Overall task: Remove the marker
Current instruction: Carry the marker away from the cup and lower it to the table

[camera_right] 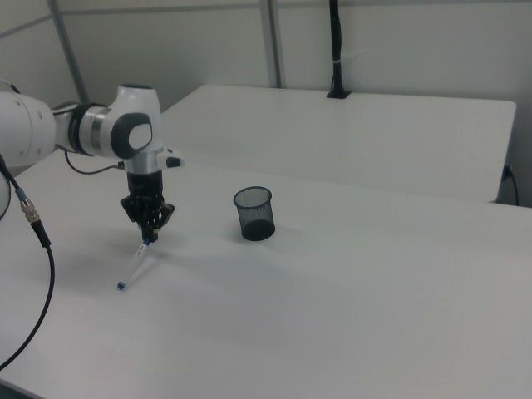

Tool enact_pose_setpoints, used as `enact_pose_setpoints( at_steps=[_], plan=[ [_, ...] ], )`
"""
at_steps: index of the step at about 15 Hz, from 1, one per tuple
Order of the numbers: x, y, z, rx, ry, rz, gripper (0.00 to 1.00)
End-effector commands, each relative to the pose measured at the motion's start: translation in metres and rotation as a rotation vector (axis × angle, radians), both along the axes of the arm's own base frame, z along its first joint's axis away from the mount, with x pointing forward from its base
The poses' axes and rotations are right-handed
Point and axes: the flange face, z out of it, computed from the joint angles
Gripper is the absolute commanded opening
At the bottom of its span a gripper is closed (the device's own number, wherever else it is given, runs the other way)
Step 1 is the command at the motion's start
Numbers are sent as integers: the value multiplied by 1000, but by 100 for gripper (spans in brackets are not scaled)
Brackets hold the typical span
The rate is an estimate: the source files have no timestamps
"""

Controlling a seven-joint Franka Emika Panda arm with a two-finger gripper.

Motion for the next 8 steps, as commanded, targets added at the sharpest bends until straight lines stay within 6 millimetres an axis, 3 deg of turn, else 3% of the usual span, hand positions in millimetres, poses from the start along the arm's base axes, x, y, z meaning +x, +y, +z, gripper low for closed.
enact_pose_setpoints(
  at_steps=[1,3,4,6,8],
  plan=[
    [-1,17,-13,-8,-22,-24,21],
    [-1,17,-14,-8,-20,-25,21],
    [-1,17,-14,-8,-20,-25,30],
    [0,15,-9,-8,-23,-27,58],
    [3,13,7,-6,-39,-27,81]
  ],
)
